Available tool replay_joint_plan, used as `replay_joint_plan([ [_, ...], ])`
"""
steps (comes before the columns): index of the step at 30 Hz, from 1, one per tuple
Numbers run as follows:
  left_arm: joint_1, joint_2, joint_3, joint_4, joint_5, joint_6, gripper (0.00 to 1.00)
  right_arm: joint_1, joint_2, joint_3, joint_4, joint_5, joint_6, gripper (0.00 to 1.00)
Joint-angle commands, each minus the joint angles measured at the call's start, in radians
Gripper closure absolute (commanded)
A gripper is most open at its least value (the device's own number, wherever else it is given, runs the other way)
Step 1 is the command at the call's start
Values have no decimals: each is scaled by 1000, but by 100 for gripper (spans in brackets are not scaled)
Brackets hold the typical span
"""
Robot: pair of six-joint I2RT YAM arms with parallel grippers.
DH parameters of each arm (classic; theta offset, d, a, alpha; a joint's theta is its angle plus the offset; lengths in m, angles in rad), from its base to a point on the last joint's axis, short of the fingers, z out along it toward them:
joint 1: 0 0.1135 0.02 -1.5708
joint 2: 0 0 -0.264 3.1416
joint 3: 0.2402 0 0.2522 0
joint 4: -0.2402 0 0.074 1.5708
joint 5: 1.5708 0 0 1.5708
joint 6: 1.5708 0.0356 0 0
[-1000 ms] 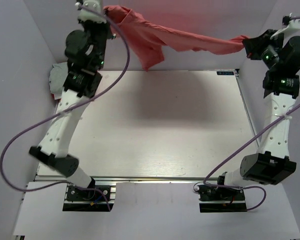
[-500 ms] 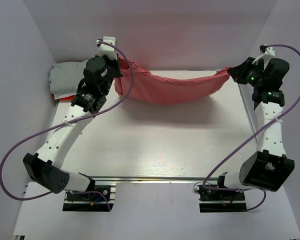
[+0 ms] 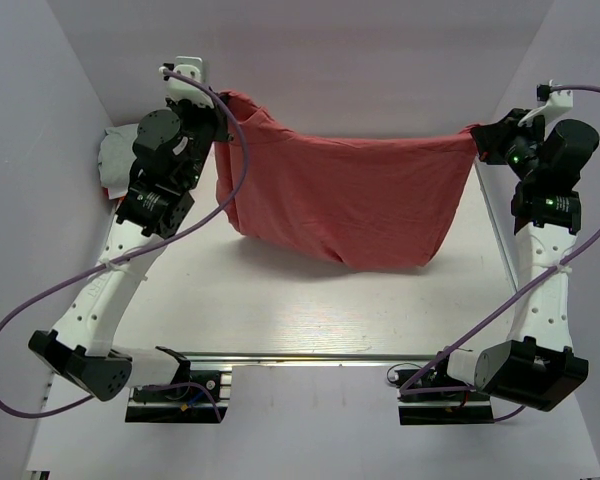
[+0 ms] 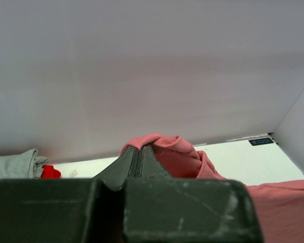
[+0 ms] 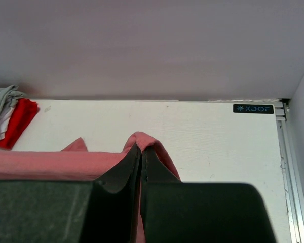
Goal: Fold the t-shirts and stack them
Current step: Flatten out the tshirt
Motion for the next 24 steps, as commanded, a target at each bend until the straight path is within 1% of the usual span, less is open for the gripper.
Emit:
replay_joint_plan([
  [1,-2,15,82,6,29,-9,100,-1,-19,16,17,56,-46,100],
  [4,-2,50,142,-3,29,25,100,-3,-16,46,-24,98,-62,100],
  [9,-2,81,254,-37,29,75,100,-3,-40,77,-44,81,-54,100],
  [11,-2,81,343,-49,29,106,100,-1,-52,112,-60,90,-42,100],
  [12,-2,81,343,-58,38,106,100,-4,-55,127,-76,95,-42,100],
  [13,-2,81,379,-58,38,118,100,-3,-57,182,-86,99,-42,100],
  [14,-2,81,393,-58,66,118,100,-3,-58,204,-93,102,-42,100],
  [17,-2,56,418,-35,80,152,100,-1,-81,279,-95,110,-33,100],
  [24,-2,-7,418,49,100,235,100,-3,-180,319,-40,214,-32,100],
])
